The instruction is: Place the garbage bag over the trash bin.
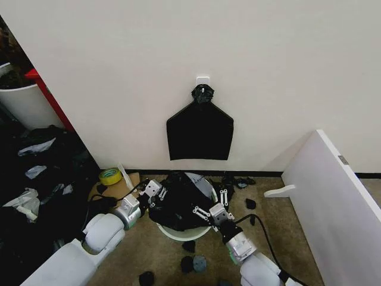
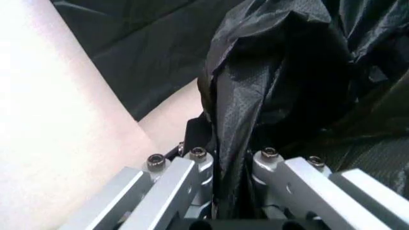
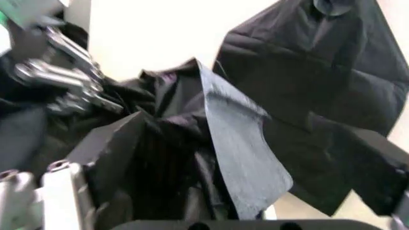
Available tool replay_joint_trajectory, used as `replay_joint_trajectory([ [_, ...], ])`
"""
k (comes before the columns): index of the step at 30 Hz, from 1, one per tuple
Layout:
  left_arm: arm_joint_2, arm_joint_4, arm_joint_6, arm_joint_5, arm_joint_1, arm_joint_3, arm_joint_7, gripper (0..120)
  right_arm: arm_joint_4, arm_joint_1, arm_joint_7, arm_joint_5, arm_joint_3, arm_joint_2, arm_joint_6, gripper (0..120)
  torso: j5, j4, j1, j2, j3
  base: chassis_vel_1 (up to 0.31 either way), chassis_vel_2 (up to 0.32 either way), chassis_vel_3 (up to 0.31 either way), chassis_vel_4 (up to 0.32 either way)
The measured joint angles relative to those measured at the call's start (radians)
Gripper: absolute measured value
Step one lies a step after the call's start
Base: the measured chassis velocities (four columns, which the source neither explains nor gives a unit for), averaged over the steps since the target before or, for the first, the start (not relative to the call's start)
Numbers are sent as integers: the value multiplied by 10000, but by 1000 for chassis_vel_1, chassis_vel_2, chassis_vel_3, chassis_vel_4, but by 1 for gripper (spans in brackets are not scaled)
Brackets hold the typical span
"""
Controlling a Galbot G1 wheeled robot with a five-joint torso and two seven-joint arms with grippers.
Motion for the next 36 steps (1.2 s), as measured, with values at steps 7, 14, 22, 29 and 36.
replay_joint_trajectory([
  [7,88,-38,-12,25,74,-2,0,5,-92,52,264,104,206,85,-148,73,1,1,0,0,0,0,0,0,0],
  [14,131,-101,-29,41,129,-32,15,5,-100,77,125,213,245,63,-98,47,1,0,0,0,0,0,0,0,0],
  [22,127,-186,-130,167,418,-134,62,5,-206,212,-54,488,375,79,79,18,1,0,0,0,0,0,0,0,0],
  [29,169,92,-759,580,504,-296,490,5,-255,350,-817,1755,589,-88,334,0,1,1,0,0,0,0,0,0,0],
  [36,221,417,-1908,786,490,-391,2138,5,-710,460,-1616,2916,879,-302,389,0,1,0,0,0,0,0,0,0,0],
])
